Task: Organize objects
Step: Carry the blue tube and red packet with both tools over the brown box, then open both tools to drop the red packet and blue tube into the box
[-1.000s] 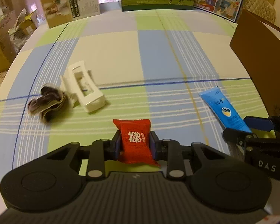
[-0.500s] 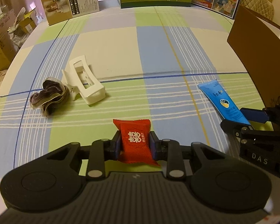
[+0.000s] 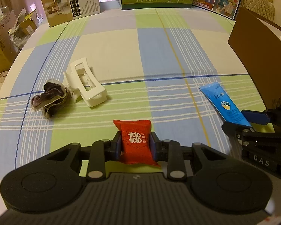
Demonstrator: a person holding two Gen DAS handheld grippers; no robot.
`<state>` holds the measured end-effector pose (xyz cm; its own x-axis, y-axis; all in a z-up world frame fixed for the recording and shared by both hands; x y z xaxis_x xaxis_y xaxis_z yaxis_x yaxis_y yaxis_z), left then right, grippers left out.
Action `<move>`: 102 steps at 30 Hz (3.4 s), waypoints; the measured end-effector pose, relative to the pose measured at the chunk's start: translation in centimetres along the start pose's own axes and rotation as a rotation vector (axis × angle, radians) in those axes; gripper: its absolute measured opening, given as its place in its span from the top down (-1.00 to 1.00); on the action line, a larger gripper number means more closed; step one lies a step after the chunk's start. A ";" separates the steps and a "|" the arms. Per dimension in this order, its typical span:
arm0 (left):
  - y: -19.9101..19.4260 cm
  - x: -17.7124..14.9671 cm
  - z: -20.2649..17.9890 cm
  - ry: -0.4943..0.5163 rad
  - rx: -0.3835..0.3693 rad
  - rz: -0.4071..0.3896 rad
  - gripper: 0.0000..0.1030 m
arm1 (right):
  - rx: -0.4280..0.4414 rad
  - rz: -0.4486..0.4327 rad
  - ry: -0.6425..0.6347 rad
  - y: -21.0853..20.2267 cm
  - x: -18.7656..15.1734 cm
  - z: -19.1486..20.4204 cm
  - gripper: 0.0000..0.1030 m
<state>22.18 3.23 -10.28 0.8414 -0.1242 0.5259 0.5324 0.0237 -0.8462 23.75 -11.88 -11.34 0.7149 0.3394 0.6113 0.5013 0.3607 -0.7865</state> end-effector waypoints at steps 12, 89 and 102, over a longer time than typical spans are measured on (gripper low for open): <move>-1.0 0.3 0.3 -0.006 -0.004 -0.034 0.51 | 0.067 -0.080 0.061 -2.0 0.5 -0.4 0.30; -6.4 11.2 -29.7 0.286 -0.316 -0.167 0.51 | -0.220 -0.188 0.172 -16.8 -0.5 -24.6 0.30; -4.3 11.7 -29.3 0.281 -0.315 -0.164 0.41 | -0.216 -0.165 0.168 -16.0 -0.1 -24.9 0.30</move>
<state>27.07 -27.38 -3.00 0.6676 -0.3662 0.6482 0.5656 -0.3167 -0.7615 27.83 -39.31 -1.00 0.6770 0.1372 0.7231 0.6960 0.2001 -0.6896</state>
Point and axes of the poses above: each gripper's, at about its wrist camera, not at the fingertips, and y roughly the way its jaws point, z to its left, x to its top, the point moved 2 cm from there along y, roughly the way its jaws point, and after that the axes turned 7 degrees about y, right-handed, at the moved point
